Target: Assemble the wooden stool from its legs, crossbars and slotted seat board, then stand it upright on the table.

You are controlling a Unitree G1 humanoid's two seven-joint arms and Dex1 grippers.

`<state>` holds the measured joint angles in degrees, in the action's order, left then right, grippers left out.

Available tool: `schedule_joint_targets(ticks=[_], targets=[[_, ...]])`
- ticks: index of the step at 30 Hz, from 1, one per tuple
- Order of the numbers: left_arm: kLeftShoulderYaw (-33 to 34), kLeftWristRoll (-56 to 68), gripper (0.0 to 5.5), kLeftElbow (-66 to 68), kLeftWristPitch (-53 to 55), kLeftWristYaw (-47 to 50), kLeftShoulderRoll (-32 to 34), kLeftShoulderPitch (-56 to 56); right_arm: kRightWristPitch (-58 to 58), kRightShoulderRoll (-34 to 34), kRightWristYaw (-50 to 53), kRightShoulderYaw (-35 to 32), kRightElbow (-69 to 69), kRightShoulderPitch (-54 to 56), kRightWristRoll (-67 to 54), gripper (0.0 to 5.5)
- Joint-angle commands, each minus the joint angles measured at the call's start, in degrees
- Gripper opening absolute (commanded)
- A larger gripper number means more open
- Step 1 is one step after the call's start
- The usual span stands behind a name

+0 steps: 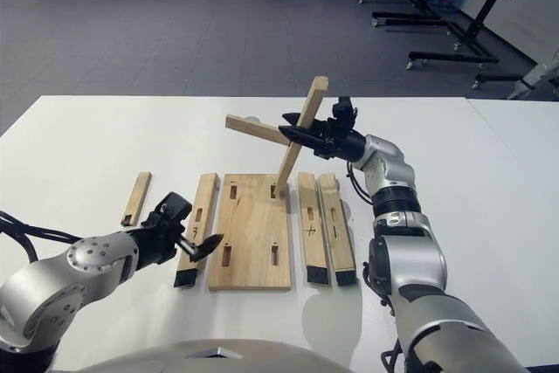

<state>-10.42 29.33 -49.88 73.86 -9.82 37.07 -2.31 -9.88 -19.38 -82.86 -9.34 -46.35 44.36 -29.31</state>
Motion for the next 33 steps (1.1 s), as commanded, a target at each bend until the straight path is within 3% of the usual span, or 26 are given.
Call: schedule_joint_targets(ticks=[1,6,12,23,33], targets=[[-6.29,-4.64,5.15,-2.2,-3.85,-1.53,6.0,-0.22,-2.92,0.51,2.51,-2.58,5.19,1.98,-3.23,2.07],[-6.16,-4.16,5.15,-4.66,-0.6,-1.84,3.01,3.09,-4.79,1.4,4.51,-2.57,10.1,0.07,-4.37,2.07],[-11.82,-8.45,5.15,-2.53,-0.69,-0.13,3.44,4.02,-6.22,1.73,5.46,-2.32,12.7,-1.12,-4.8,2.07],[-15.92,-11.73,5.15,-1.26,-1.71,-1.89,3.03,6.75,-7.7,2.39,5.18,-0.69,12.78,0.55,-4.61,2.07],[-22.34,-17.93,5.15,3.8,-4.72,-3.61,10.25,5.28,-8.41,2.64,5.87,-0.85,13.74,0.51,-4.92,2.07]])
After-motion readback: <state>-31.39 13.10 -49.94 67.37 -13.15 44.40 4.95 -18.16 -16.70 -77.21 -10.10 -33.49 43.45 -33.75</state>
